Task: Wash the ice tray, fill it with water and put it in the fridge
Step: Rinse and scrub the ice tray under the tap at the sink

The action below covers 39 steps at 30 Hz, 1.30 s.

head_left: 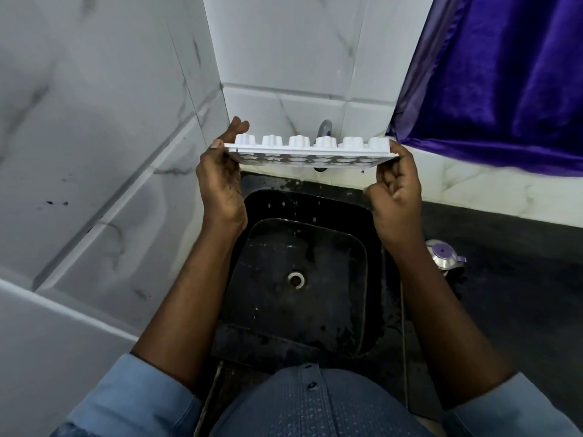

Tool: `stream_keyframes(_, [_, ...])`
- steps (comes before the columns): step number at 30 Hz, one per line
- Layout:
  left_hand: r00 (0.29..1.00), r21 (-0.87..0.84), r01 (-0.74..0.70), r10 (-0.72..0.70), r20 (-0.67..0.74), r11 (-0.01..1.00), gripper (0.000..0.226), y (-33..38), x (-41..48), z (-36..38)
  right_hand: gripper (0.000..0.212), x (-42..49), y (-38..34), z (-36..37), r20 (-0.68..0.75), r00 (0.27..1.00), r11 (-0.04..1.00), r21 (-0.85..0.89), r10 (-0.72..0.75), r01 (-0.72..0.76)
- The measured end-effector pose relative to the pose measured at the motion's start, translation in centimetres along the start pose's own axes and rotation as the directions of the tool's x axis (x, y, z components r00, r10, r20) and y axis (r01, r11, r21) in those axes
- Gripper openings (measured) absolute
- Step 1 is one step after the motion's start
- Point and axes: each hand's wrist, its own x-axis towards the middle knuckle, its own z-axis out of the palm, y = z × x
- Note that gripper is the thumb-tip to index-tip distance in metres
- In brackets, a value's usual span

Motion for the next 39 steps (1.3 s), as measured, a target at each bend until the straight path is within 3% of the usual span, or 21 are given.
stream_keyframes(15, [0.999,-0.003,-0.038,0.038,-0.01,0.999,0.051,0.9,-0.2,0.3,0.07,0.6,-0.6,0.2,0.029,0.994,0.994,0.014,-0.107,0.106])
stream_keyframes(22, [0.991,-0.033,-0.13,0.129,-0.025,0.991,0.053,0.6,-0.6,0.1,0.07,0.2,-0.5,0.5,0.047,0.99,0.991,0.018,-0.13,0.129])
stream_keyframes(29, [0.974,0.037,-0.188,0.191,-0.124,0.982,0.057,-0.8,-0.8,-0.6,0.069,-0.2,0.2,1.1,0.062,0.989,0.989,0.068,-0.134,0.13])
stream_keyframes(39, [0.946,0.19,-0.294,0.314,-0.081,0.937,0.058,-2.3,-0.9,-1.7,0.061,-0.2,0.9,1.0,0.033,0.98,0.979,0.068,-0.194,0.191])
